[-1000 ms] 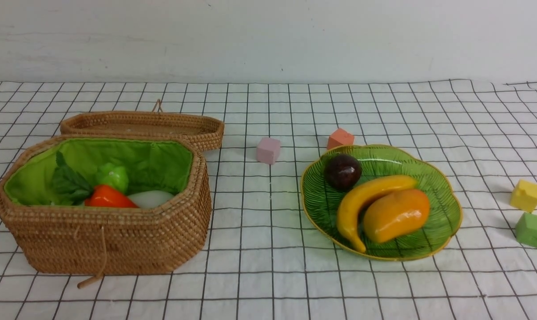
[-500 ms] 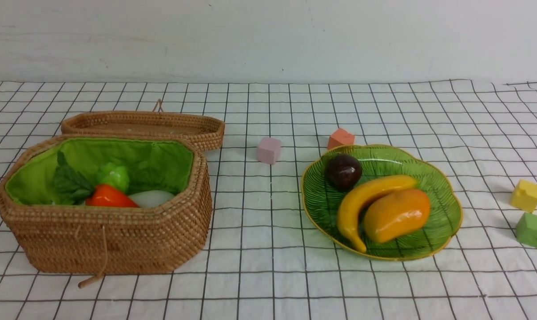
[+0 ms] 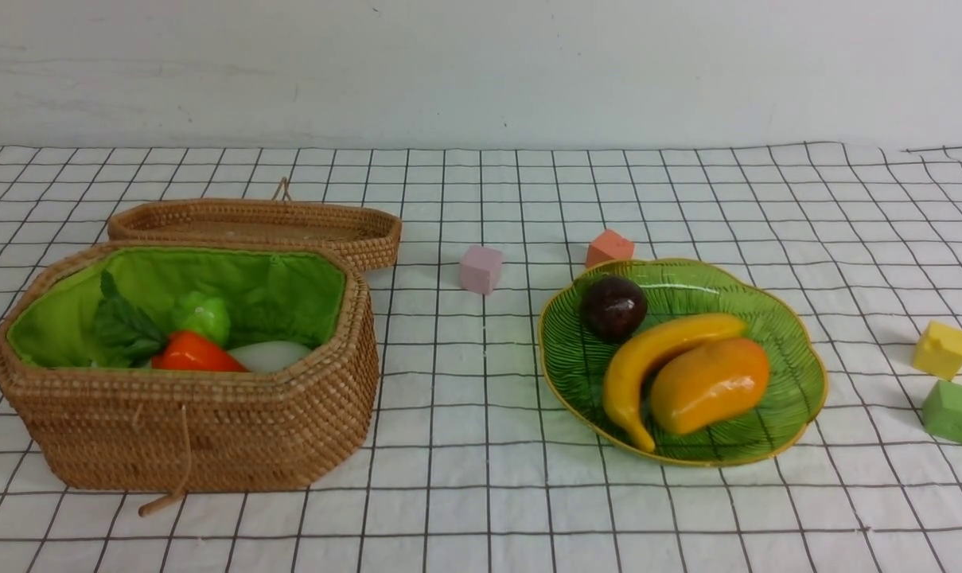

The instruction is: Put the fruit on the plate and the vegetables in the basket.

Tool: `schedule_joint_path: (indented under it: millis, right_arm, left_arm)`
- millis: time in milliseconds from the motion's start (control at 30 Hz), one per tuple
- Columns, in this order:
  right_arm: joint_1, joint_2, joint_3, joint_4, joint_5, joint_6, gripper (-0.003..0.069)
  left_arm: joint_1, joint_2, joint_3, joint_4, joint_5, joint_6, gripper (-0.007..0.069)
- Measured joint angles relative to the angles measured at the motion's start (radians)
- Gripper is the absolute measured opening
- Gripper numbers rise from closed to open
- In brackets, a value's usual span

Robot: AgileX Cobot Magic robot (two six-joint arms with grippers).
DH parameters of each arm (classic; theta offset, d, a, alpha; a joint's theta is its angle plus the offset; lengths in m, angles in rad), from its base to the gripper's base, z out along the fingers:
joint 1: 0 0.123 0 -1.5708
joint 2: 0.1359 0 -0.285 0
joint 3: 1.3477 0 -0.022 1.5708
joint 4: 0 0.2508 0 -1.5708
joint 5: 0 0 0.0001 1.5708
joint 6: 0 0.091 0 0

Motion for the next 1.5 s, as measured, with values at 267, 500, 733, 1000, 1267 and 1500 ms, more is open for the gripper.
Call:
schedule_joint_path:
  millis: [267,500,733,1000,1267,1500]
  right_arm:
    - [0.0,0.0,0.0,0.0,0.0,0.0,-0.0006]
    - [0.0,0.0,0.0,0.0,0.0,0.0,-0.0003]
    - [0.0,0.0,0.0,0.001,0.0,0.0,0.0]
    - [0.0,0.0,0.0,0.003,-0.001,0.0,0.0004]
    - [0.0,-0.001,0.0,0.003,-0.001,0.0,0.001]
    - [0.0,-0.001,0.0,0.003,-0.001,0.0,0.0016]
  left_arm:
    - [0.0,0.0,0.0,0.0,0.001,0.0,0.0008]
    - [0.0,0.0,0.001,0.0,0.001,0.0,0.0017]
    - [0.135,0.0,0.007,-0.059,-0.131,0.033,0.0018]
    - [0.538,0.0,0.086,-0.398,-0.498,0.286,-0.0013]
    - [0.587,-0.011,0.143,-0.438,-0.17,0.286,-0.0013]
    - [0.587,-0.011,0.143,-0.45,-0.157,0.255,-0.0013]
